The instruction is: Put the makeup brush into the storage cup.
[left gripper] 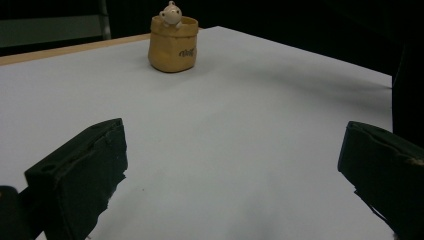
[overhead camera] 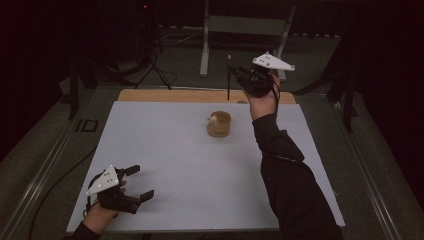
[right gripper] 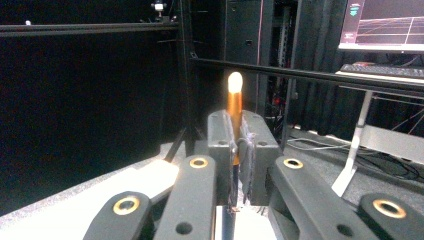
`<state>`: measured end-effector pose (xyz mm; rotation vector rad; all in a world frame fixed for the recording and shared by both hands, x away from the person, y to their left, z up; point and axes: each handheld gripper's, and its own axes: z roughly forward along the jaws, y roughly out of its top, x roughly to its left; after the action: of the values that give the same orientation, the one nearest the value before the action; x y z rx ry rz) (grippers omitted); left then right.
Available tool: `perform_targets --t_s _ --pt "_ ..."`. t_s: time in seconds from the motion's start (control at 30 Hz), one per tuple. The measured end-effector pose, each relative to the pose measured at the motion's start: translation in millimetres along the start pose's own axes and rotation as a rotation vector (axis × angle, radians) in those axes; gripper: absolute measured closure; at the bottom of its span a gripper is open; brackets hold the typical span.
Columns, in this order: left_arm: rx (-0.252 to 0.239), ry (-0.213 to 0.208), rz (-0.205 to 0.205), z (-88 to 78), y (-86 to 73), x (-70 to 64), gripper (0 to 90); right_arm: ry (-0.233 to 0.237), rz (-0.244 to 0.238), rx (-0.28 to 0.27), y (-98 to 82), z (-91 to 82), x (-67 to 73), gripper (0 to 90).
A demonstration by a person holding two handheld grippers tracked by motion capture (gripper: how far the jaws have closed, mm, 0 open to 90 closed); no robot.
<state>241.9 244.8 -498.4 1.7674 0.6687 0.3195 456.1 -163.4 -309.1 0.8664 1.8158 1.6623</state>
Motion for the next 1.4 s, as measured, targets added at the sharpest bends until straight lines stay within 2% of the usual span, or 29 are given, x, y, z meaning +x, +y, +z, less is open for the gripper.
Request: perform_targets --t_s 0.33,0.87,1.1,1.27,1.3,1.4 --pt "0.000 0.000 -0.001 0.0 -0.2 0.0 0.6 -0.013 0.019 0.013 -9.1 7.2 -4.1 84.6" --pt "0.002 -0.006 -0.003 0.4 -0.3 -0.3 0.6 -0.019 0.061 0.057 -45.0 24.3 -12.1 84.6" --pt "0.001 -0.005 -0.005 0.3 -0.4 -0.3 0.6 -0.022 0.089 0.092 -62.5 30.6 -15.6 84.6" --pt "0.001 -0.005 -0.004 0.3 -0.4 -0.3 0.6 -0.028 0.092 0.118 -72.3 33.7 -16.7 84.7" --pt "0.001 -0.005 -0.003 0.2 -0.4 -0.3 0.6 -0.044 0.097 0.133 -77.3 34.9 -16.7 84.6" --pt "0.001 -0.005 -0.003 0.4 -0.3 -0.5 0.7 -0.047 0.113 0.146 -82.4 36.5 -17.1 84.6"
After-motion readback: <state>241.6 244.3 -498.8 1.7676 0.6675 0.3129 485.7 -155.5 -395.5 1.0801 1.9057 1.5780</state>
